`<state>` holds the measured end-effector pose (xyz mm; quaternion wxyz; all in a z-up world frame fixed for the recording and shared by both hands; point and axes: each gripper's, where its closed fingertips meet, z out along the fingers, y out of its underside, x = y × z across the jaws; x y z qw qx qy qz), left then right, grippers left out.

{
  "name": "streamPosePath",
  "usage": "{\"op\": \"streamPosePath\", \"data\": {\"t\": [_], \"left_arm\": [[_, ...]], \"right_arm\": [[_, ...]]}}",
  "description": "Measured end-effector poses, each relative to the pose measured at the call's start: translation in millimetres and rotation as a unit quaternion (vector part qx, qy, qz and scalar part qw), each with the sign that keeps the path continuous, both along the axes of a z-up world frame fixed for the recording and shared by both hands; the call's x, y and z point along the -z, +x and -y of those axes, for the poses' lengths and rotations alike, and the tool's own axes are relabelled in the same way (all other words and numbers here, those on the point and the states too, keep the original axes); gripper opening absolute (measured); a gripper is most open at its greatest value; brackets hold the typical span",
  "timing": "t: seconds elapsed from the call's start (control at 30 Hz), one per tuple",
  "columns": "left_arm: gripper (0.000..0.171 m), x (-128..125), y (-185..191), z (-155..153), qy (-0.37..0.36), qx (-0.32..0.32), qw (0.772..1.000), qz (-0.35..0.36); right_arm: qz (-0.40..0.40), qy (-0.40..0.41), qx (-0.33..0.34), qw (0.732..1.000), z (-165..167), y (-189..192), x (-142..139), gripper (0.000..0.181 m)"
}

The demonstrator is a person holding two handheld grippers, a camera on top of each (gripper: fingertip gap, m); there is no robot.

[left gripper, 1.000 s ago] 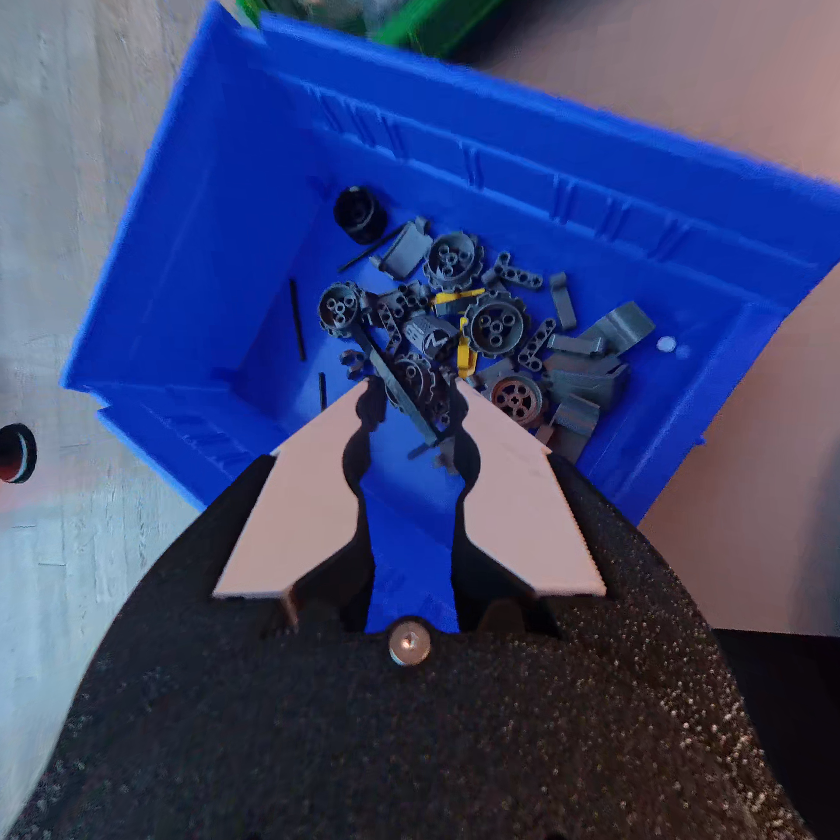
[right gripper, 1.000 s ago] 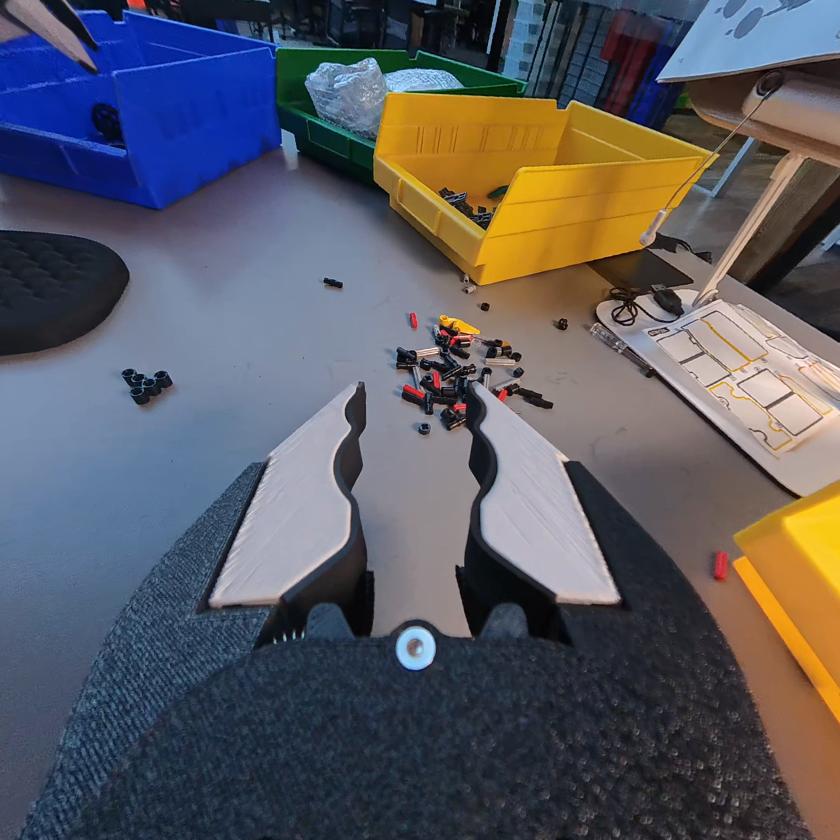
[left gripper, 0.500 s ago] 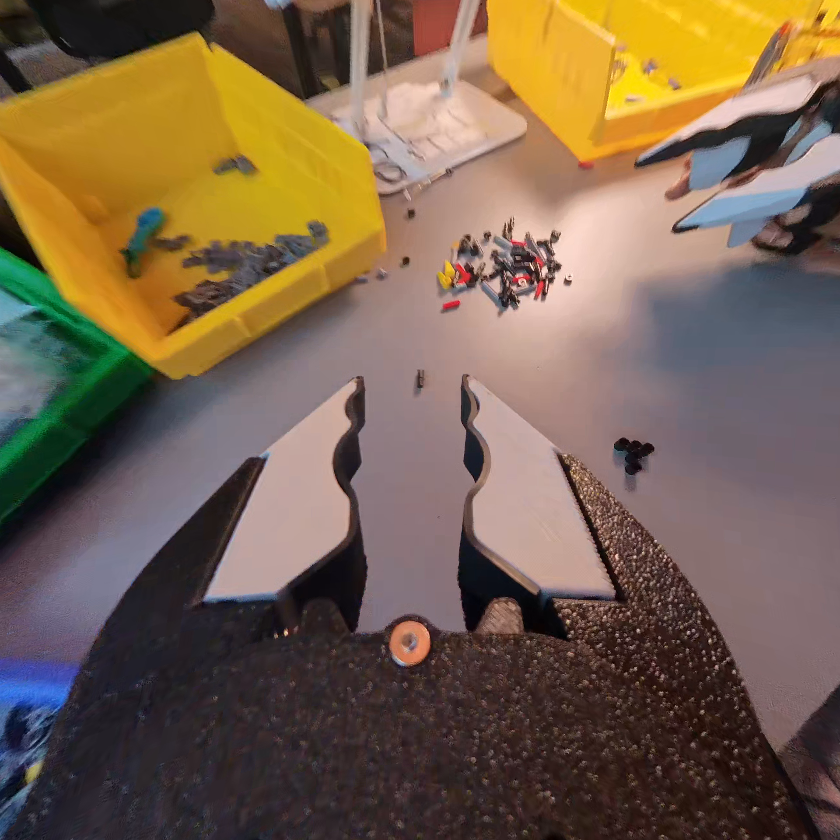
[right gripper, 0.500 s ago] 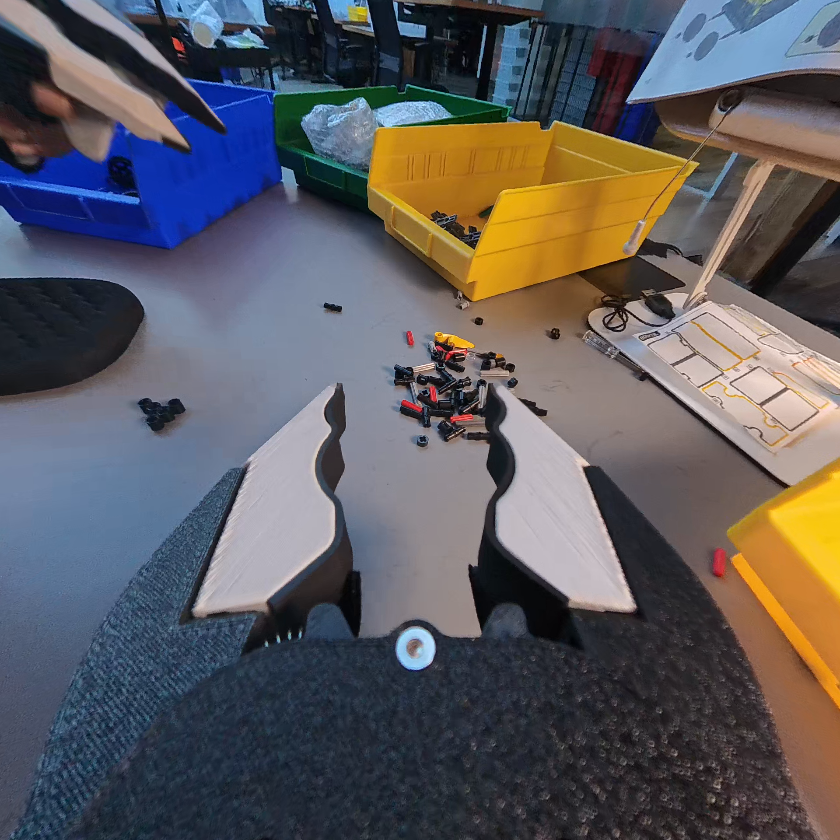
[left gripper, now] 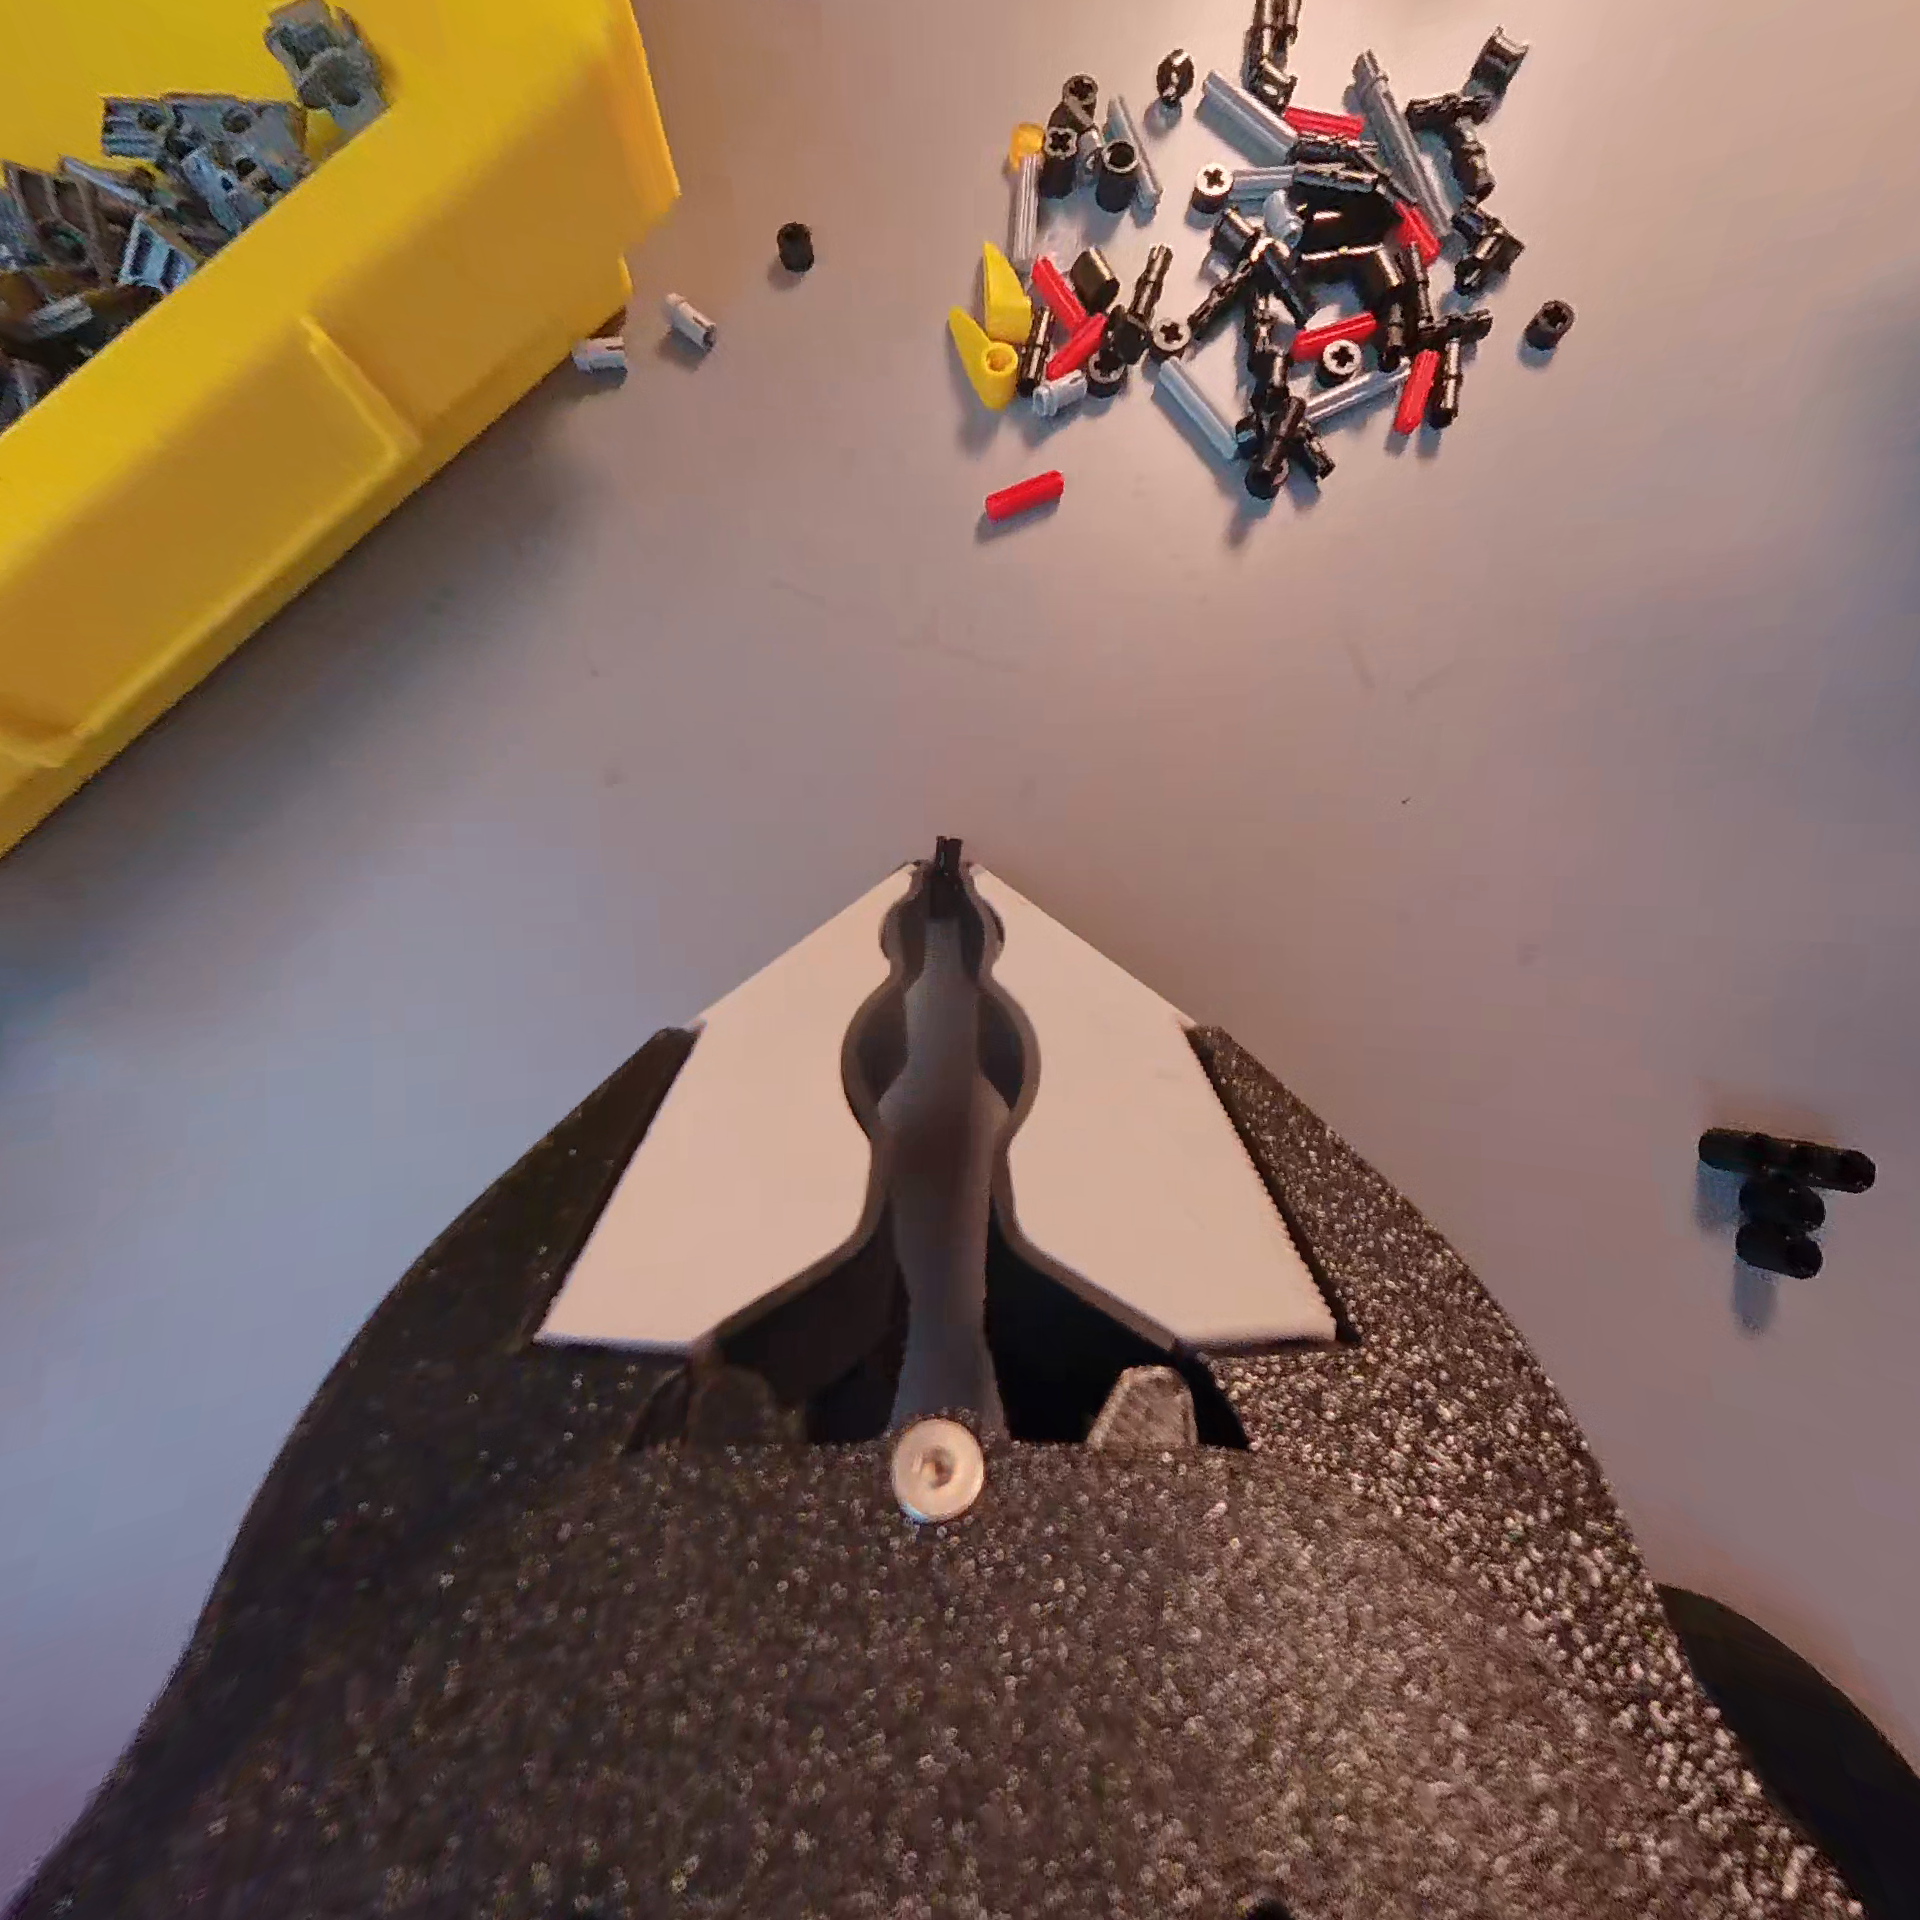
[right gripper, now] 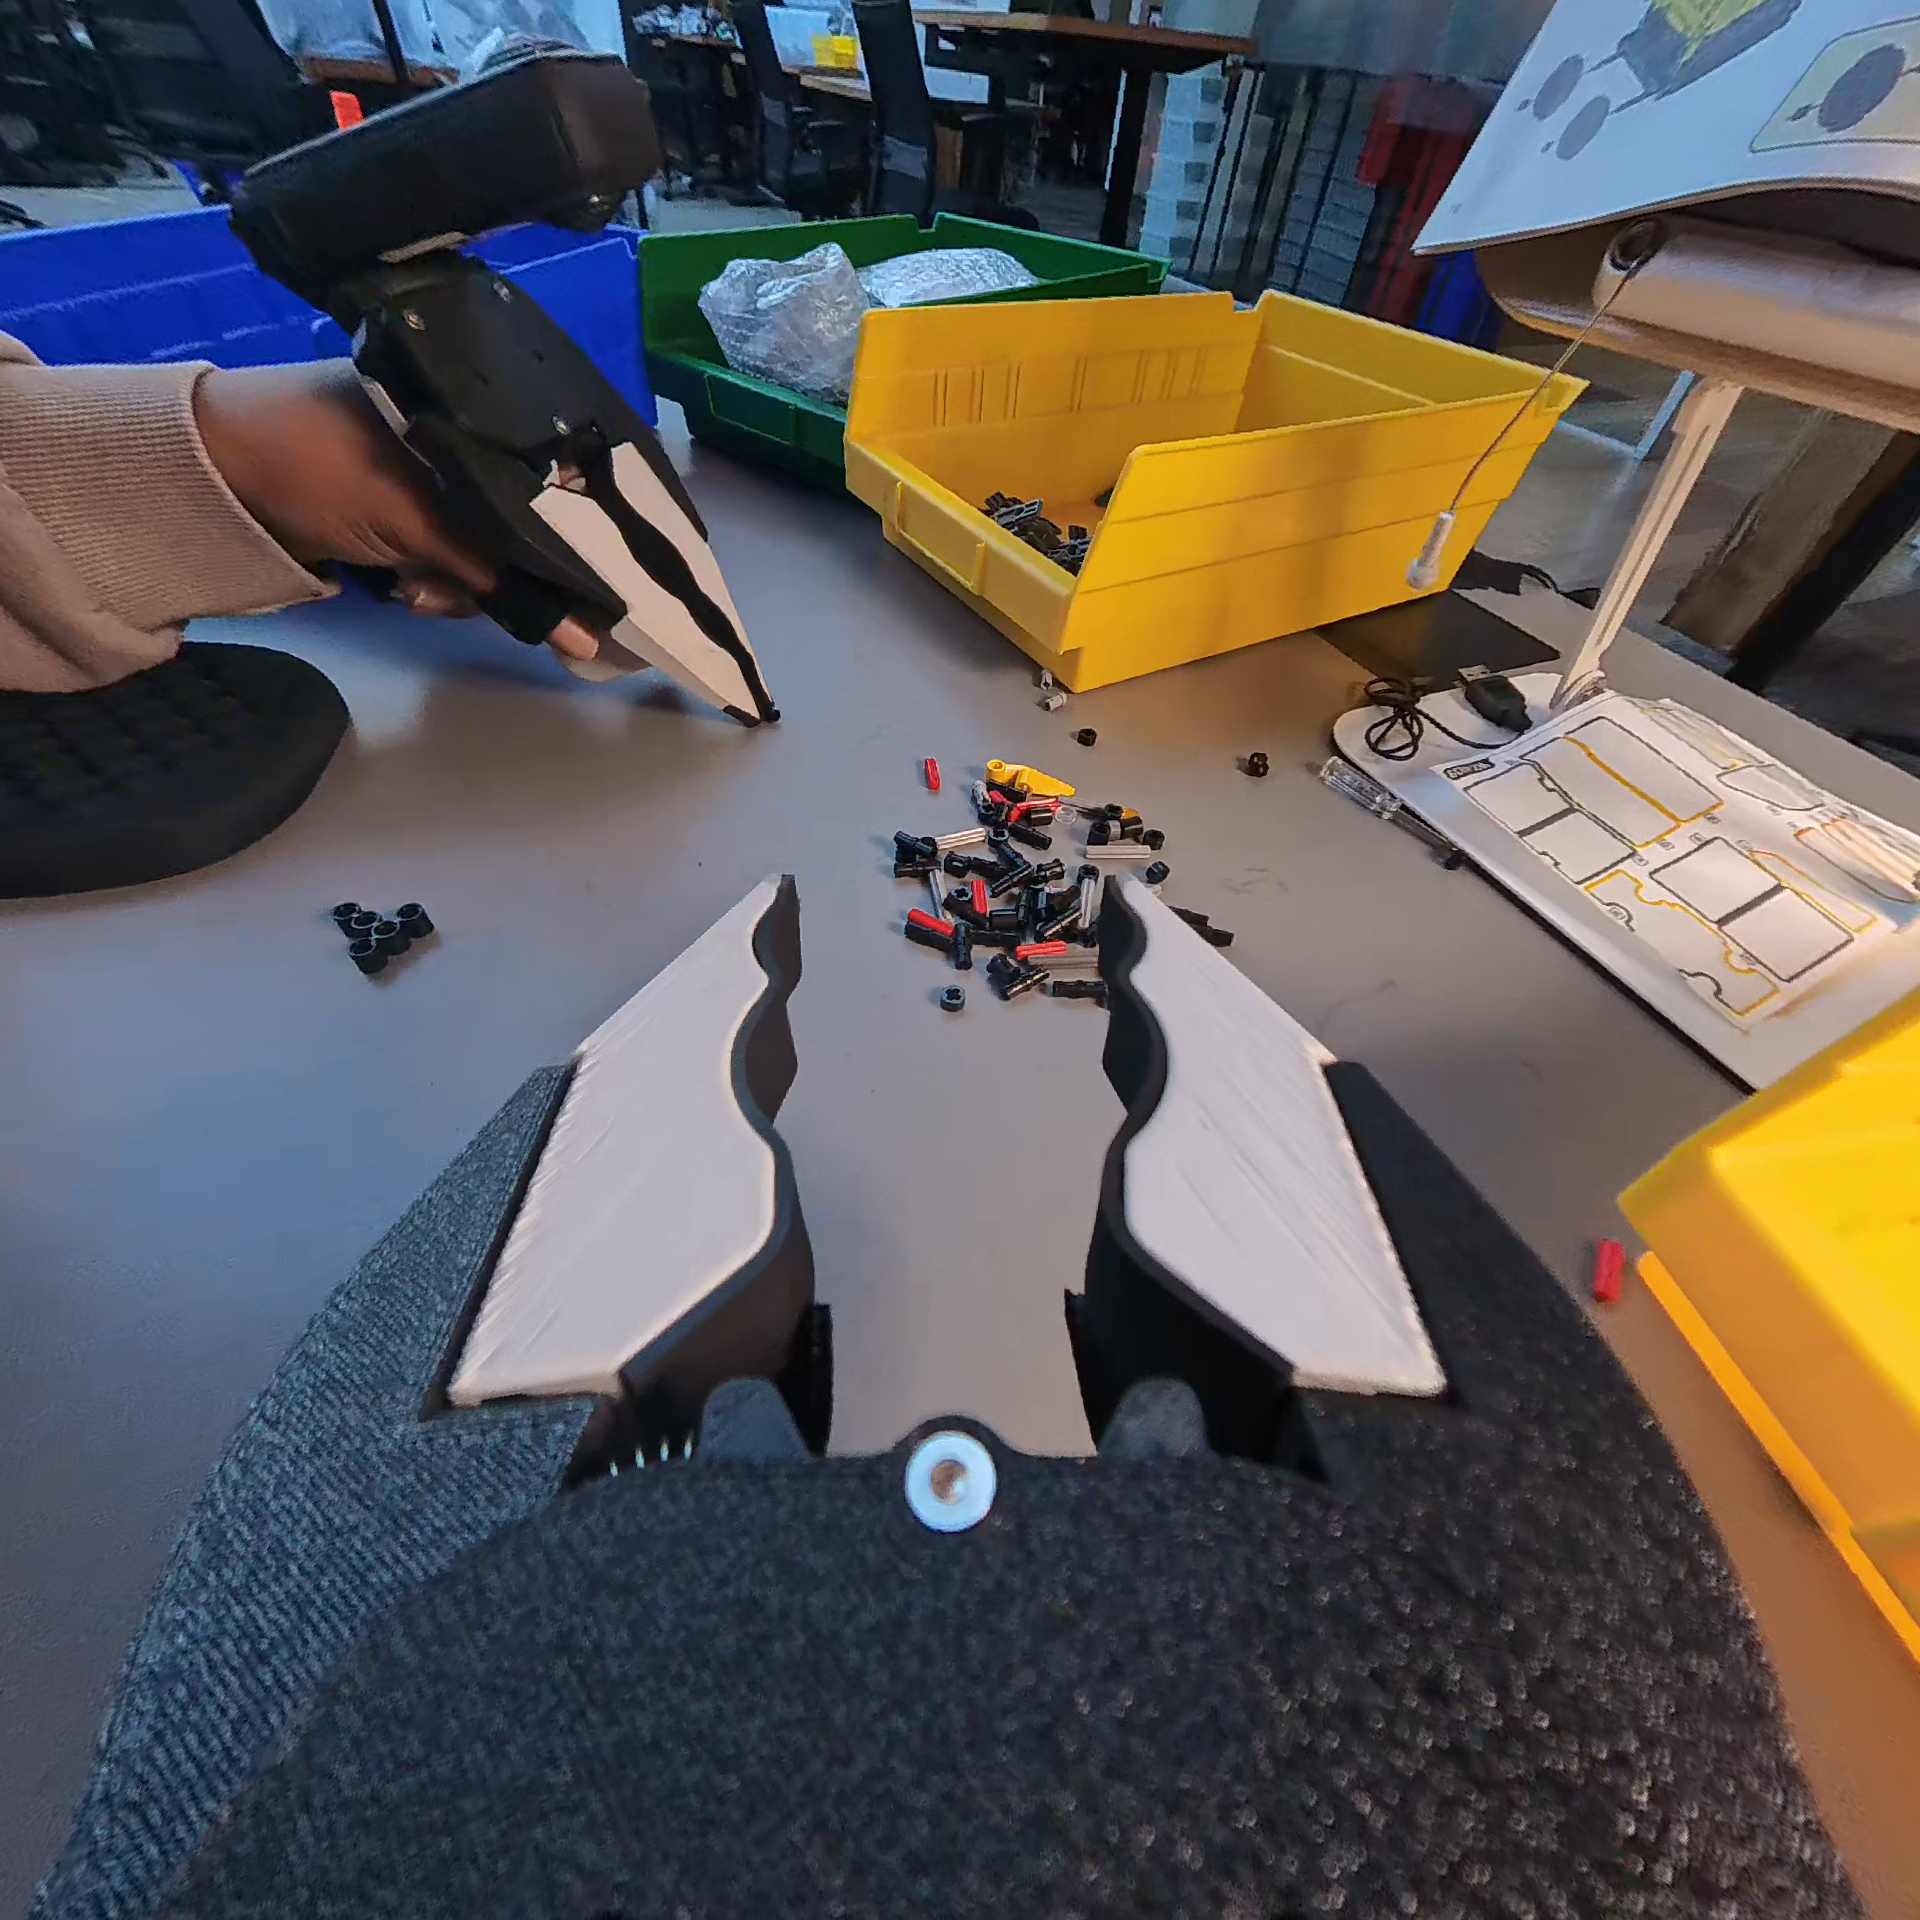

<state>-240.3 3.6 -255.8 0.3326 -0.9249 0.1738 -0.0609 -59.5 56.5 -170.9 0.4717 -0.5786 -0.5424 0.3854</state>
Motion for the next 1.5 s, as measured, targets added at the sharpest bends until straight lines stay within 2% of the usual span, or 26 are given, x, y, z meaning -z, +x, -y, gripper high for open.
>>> {"op": "streamPosePath", "data": {"t": [0.1,0.2,0.27,0.37,0.47,0.57,0.67,0.73,0.87,0.97,1.03,1.13,1.17,1.27,1.33,1.4,1.43,1.5], "left_arm": [[0.005,-16,26,-14,0.036,0.04,0.998,0.029],[0.005,-27,55,-41,0.055,0.077,0.995,0.029],[0.005,-23,70,-61,0.058,0.093,0.994,0.025],[0.006,-11,81,-75,0.043,0.114,0.992,0.009],[0.021,-17,84,-72,0.057,0.116,0.992,0.016],[0.034,-42,85,-52,0.08,0.126,0.988,0.043],[0.037,-63,96,-2,0.066,0.172,0.978,0.096],[0.04,-61,102,37,0.036,0.202,0.972,0.114],[0.04,-30,111,92,-0.013,0.213,0.973,0.089],[0.035,-2,115,107,-0.029,0.203,0.978,0.04],[0.016,-1,114,102,-0.007,0.193,0.981,0.013],[0.015,-13,109,95,0.018,0.171,0.985,0.001],[0.007,-24,104,94,0.036,0.161,0.986,0.004],[0.007,-77,61,95,0.116,0.08,0.99,-0.011],[0.007,-121,10,105,0.173,-0.003,0.985,-0.026],[0.007,-155,-52,126,0.205,-0.099,0.973,-0.047],[0.007,-165,-88,139,0.208,-0.151,0.964,-0.065],[0.006,-164,-154,167,0.176,-0.247,0.947,-0.101]], "right_arm": [[-0.008,-0.014,-0.002,1.0,0,-1,0,0.056],[-0.013,-0.029,-0.007,0.999,2,-4,3,0.055],[-0.011,-0.031,-0.009,0.999,4,-5,5,0.055],[-0.004,-0.015,-0.007,1.0,4,-4,5,0.055],[-0.004,-0.006,-0.006,1.0,4,-3,5,0.055],[-0.008,-0.014,-0.01,1.0,4,-3,4,0.055],[-0.007,-0.012,-0.012,1.0,6,-3,4,0.055],[-0.007,-0.011,-0.013,1.0,6,-3,4,0.055],[-0.007,-0.025,-0.019,0.999,8,-6,7,0.054],[-0.006,-0.029,-0.022,0.999,10,-7,8,0.054],[-0.006,-0.027,-0.019,0.999,10,-7,8,0.054],[-0.006,-0.026,-0.017,1.0,11,-7,7,0.053],[-0.006,-0.022,-0.016,1.0,10,-7,6,0.053],[-0.009,-0.013,-0.013,1.0,9,-6,2,0.052],[-0.014,-0.016,-0.012,1.0,9,-5,-1,0.052],[-0.018,-0.022,-0.011,1.0,8,-4,-2,0.052],[-0.019,-0.025,-0.011,0.999,7,-4,-3,0.052],[-0.024,-0.029,-0.011,0.999,8,-4,-5,0.052]]}}
